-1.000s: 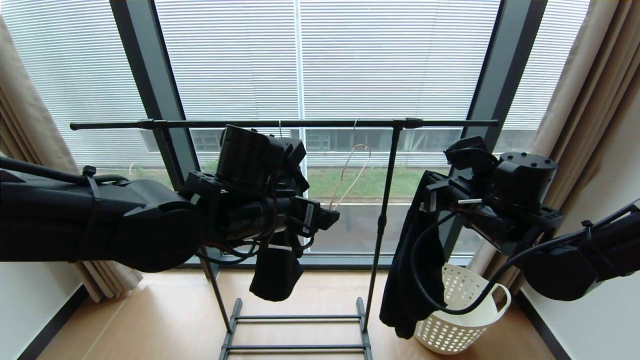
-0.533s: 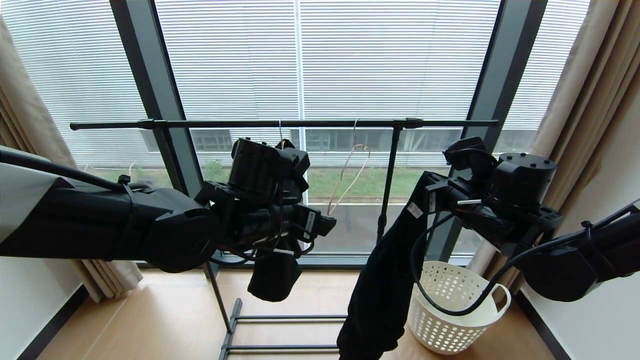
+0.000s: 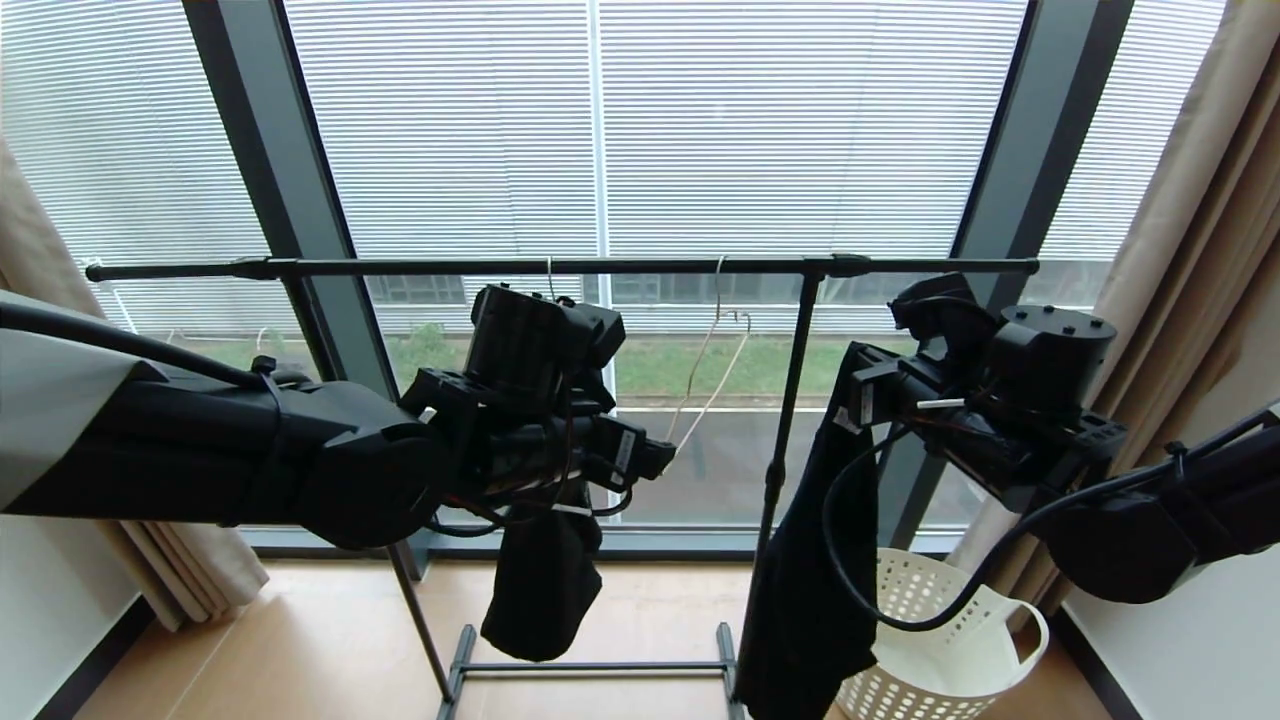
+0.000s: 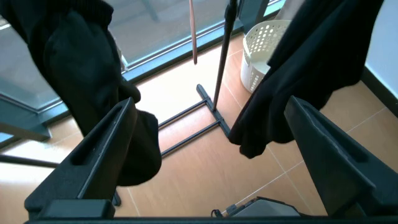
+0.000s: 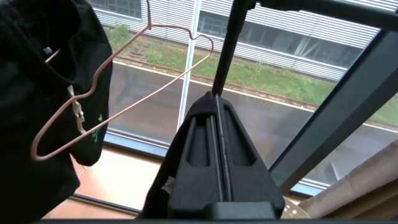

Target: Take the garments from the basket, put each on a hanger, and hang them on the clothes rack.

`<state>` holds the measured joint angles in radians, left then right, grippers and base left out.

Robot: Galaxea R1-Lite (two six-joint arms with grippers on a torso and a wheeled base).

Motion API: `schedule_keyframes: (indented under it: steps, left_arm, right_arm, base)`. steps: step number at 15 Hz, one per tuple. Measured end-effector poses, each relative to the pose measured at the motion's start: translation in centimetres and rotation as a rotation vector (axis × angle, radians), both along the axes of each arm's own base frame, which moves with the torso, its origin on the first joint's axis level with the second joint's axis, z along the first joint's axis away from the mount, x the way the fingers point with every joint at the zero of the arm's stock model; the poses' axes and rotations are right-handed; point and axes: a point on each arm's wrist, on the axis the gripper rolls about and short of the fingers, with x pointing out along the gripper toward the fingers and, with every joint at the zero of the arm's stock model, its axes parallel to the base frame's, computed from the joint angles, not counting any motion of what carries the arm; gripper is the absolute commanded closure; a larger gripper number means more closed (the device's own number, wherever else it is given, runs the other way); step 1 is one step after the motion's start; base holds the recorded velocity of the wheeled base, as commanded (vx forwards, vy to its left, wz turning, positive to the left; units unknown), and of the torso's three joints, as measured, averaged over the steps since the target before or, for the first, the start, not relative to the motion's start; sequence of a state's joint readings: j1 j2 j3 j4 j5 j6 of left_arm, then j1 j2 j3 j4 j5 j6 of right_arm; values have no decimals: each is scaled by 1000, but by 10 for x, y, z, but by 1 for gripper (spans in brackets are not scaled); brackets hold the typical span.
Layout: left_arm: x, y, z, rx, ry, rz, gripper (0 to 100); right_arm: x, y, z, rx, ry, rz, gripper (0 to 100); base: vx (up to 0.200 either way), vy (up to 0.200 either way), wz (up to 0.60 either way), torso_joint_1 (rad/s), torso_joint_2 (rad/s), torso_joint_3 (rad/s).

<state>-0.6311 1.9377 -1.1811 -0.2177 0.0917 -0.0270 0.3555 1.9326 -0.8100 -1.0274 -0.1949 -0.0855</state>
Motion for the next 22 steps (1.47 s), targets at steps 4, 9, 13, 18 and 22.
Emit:
schedule_keyframes:
  steps: [4,9,13,18,22]
  left_arm:
    - [2,-2,-2,-3,-4,0,0]
    - [2,-5,-3,-14,-20,-8,0]
    - [-1,-9,-3,-15,-22,-24,0]
    - [-1,-13,-7,-8,-16,-32,0]
    - [10,-21,-12,25,-43,-57,0]
  right_arm:
    - [0,0,-1,-1,2,0,100]
    - [0,-1,-2,-2,6,-3,100]
    - [-4,-1,-5,-3,18,9,100]
    - [-7,-1,-3,6,-15,27,100]
    - [-7,-1,-5,-11,-16,31,100]
  base:
    - [200,0,0,2,4,1]
    - [40,0,0,0,0,0]
    - [0,0,0,0,0,0]
    - [0,0,0,0,0,0]
    - [0,0,0,0,0,0]
